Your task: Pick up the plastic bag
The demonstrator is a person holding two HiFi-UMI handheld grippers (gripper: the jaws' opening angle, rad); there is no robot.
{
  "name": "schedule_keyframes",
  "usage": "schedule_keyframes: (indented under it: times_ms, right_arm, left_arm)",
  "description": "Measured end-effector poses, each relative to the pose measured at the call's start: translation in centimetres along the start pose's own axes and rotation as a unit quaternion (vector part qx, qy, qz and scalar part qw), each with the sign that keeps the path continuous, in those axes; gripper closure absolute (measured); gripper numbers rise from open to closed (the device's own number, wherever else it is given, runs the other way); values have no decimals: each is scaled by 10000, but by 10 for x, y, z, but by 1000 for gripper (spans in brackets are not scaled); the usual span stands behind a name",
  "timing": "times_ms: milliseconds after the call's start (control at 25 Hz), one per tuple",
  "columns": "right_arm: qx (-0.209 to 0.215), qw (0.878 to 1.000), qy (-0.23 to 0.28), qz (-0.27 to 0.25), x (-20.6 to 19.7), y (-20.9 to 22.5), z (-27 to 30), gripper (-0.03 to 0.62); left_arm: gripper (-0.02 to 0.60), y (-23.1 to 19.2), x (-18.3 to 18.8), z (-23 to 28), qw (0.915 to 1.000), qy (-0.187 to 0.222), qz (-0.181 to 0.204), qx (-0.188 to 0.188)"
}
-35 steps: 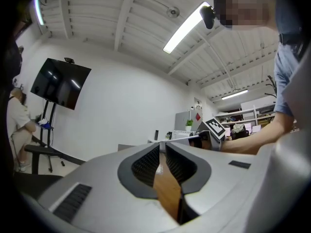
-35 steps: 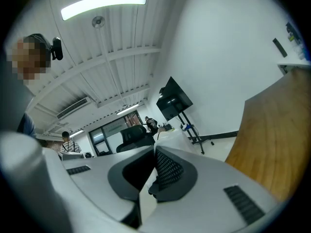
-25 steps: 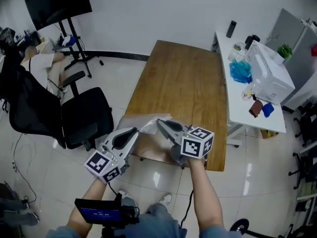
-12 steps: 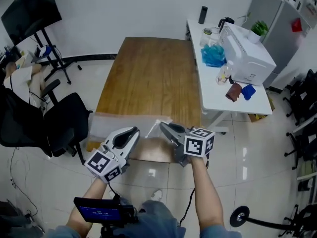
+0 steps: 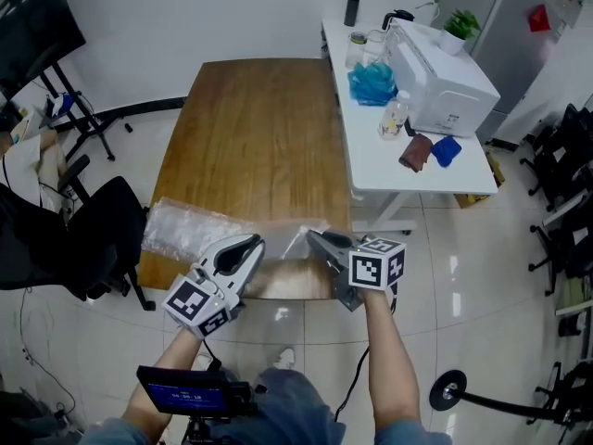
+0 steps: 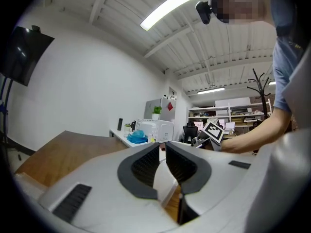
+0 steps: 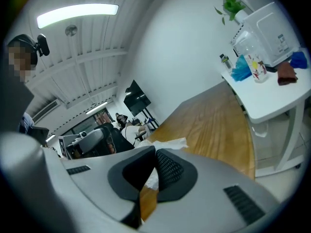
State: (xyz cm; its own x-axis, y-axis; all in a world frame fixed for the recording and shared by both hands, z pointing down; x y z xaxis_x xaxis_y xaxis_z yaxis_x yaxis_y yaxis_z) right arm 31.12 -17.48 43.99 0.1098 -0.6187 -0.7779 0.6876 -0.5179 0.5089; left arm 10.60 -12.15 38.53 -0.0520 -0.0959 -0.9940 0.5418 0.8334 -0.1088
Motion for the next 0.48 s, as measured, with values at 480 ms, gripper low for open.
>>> schedule_keyframes:
  times_ms: [480]
  right_arm:
    - [-1156, 9869, -864, -722, -22, 68, -15, 563]
  left_arm:
    - [537, 13, -19, 37, 9997, -192, -90, -122]
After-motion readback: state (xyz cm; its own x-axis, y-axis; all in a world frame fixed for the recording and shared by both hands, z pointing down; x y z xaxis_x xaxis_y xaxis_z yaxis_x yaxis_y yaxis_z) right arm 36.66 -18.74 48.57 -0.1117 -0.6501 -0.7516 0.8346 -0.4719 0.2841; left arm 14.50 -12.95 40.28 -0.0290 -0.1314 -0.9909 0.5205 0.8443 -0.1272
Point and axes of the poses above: the fingertips, and each gripper's own axes: z forward along the fingers, y to its right, x out of its top, the point moved 7 cm from there along -z, backward along the fingers, and after that the axes turned 10 degrees about -x, right-handed, at the moved point
